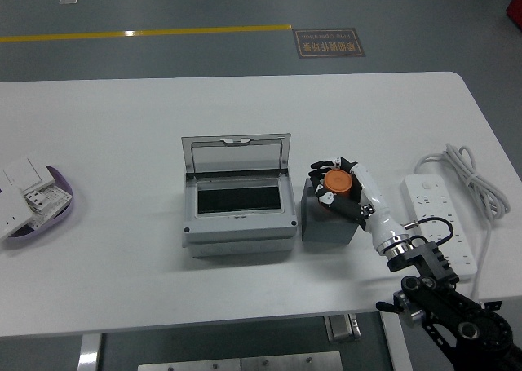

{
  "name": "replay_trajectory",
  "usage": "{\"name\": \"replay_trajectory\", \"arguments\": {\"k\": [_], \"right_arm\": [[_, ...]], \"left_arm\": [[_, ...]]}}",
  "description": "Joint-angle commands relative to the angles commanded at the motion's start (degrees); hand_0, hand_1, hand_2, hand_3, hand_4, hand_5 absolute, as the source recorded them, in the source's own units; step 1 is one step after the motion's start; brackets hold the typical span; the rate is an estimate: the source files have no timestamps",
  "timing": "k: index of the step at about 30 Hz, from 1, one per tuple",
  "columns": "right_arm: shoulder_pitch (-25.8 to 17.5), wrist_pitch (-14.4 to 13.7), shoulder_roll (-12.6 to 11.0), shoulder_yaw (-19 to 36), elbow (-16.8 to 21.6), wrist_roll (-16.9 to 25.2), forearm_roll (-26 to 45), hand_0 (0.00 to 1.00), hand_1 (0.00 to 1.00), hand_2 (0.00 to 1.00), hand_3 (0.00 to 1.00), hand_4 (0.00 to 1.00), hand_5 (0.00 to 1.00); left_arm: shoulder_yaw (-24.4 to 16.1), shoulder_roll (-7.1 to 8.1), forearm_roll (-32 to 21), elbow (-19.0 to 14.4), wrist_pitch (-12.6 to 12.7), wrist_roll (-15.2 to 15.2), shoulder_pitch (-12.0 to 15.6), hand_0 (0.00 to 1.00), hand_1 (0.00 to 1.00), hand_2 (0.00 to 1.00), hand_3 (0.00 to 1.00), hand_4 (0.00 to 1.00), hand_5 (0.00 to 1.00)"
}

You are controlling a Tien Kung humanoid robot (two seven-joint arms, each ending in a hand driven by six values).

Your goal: Pick up the cylinder from the cube,place it in the box,flap close box

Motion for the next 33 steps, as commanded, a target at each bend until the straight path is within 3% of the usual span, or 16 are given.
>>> {"name": "replay_trajectory", "arguments": {"k": [2,3,8,9,15,21,25,27,32,33], "right_arm": [[0.0,-0.1,0.0,0.0,0.0,0.0,0.0,0.353,0.488,0.492,0.506,0.308,0.002],[0.0,-0.2,0.0,0.0,0.1,0.0,0.0,0.297,0.41,0.422,0.416,0.002,0.002],[0.2,-1.0,0.1,0.3,0.4,0.5,0.1,0.297,0.41,0.422,0.416,0.002,0.002],[0.2,-1.1,0.2,0.4,0.6,0.6,0.1,0.229,0.313,0.345,0.29,0.002,0.002],[0.3,-2.5,0.0,0.9,3.6,0.2,-2.0,0.227,0.3,0.335,0.265,0.002,0.002],[1.8,-5.4,-0.6,-2.1,10.1,-4.5,-9.3,0.229,0.295,0.335,0.255,0.002,0.002],[4.6,-6.0,-0.2,-6.1,12.1,-8.2,-14.3,0.229,0.295,0.335,0.255,0.002,0.002],[6.2,-5.8,0.2,-8.0,12.3,-10.2,-16.6,0.177,0.26,0.307,0.244,0.002,0.002],[11.4,-1.9,1.9,-12.8,12.0,-17.4,-24.3,0.177,0.26,0.307,0.244,0.002,0.002],[12.3,-1.0,2.3,-13.5,11.9,-19.0,-25.9,0.022,0.166,0.246,0.21,0.002,0.002]], "left_arm": [[0.0,0.0,0.0,0.0,0.0,0.0,0.0,0.588,0.612,0.606,0.631,0.649,0.159],[0.0,0.0,0.0,0.0,0.0,0.0,0.0,0.588,0.612,0.606,0.63,0.649,0.16],[0.1,-0.01,-0.1,0.0,0.0,0.0,0.0,0.588,0.612,0.606,0.63,0.649,0.16],[0.1,-0.03,-0.1,0.0,0.0,0.0,0.0,0.588,0.613,0.606,0.631,0.65,0.16],[0.2,-0.05,-0.3,0.0,0.1,0.0,0.1,0.588,0.613,0.606,0.631,0.649,0.161],[0.2,-0.03,-0.2,0.0,0.1,0.1,0.1,0.588,0.613,0.606,0.631,0.65,0.16],[0.2,-0.06,-0.2,0.0,0.1,0.1,0.1,0.588,0.613,0.606,0.631,0.65,0.16],[0.2,-0.05,-0.1,0.0,0.1,0.1,0.1,0.588,0.613,0.606,0.631,0.65,0.161],[-0.1,0.02,0.1,0.0,0.1,0.2,0.1,0.588,0.613,0.606,0.631,0.65,0.161],[-0.1,0.05,0.2,0.0,0.1,0.2,0.1,0.588,0.613,0.606,0.631,0.65,0.16]]}}
